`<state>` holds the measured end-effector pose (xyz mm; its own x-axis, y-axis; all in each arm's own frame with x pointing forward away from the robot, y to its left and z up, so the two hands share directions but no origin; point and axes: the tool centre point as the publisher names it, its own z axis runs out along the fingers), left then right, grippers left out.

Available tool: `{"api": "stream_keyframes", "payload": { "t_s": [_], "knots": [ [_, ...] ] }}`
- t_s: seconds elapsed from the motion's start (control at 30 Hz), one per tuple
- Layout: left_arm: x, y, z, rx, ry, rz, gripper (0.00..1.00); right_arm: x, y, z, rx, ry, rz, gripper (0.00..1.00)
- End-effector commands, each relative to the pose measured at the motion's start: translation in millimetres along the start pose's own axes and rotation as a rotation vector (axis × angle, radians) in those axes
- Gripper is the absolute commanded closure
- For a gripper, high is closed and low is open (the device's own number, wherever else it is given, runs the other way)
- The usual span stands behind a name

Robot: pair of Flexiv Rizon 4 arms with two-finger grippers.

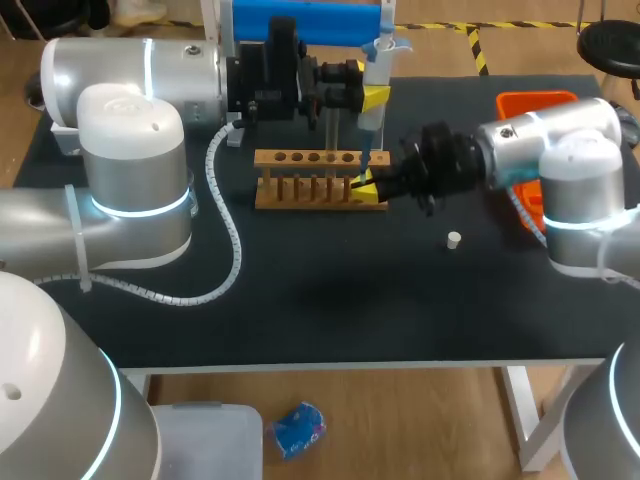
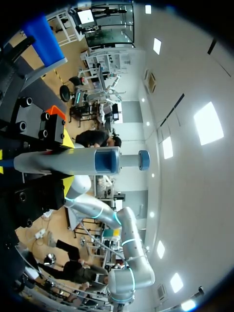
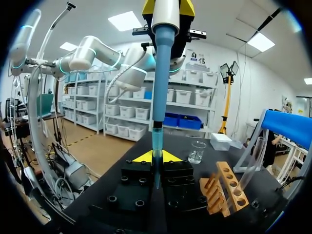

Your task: Invert the test tube, pick up the pipette, mount the tip to pipette, aspirate from beaker and dispense into the tube, eject the tip, return the pipette, and cap with the stopper.

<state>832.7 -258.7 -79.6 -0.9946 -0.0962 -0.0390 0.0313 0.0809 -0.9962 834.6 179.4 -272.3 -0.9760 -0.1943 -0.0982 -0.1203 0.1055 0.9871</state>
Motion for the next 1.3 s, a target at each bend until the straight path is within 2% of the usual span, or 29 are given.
{"api": "stream_keyframes", "payload": {
  "t_s": [0.03, 0.57, 0.77, 1.3],
  "knots": [
    [-0.5, 3.2, 0.6, -0.001, -0.001, 0.0, 1.0, 2.6, 2.6, 0.7, -0.016, -0.012, -0.001, 1.0],
    [-0.5, 3.2, 0.6, -0.001, -0.001, 0.0, 1.0, -0.2, 7.6, -1.1, 0.005, -0.064, -0.09, 1.0],
    [-0.5, 3.2, 0.6, -0.001, -0.001, 0.0, 1.0, -3.7, 8.8, -1.6, -0.017, -0.109, -0.124, 1.0],
    [-0.5, 3.2, 0.6, -0.001, -0.001, 0.0, 1.0, -7.4, 15.5, -4.1, -0.034, -0.12, -0.089, 1.0]
  ]
}}
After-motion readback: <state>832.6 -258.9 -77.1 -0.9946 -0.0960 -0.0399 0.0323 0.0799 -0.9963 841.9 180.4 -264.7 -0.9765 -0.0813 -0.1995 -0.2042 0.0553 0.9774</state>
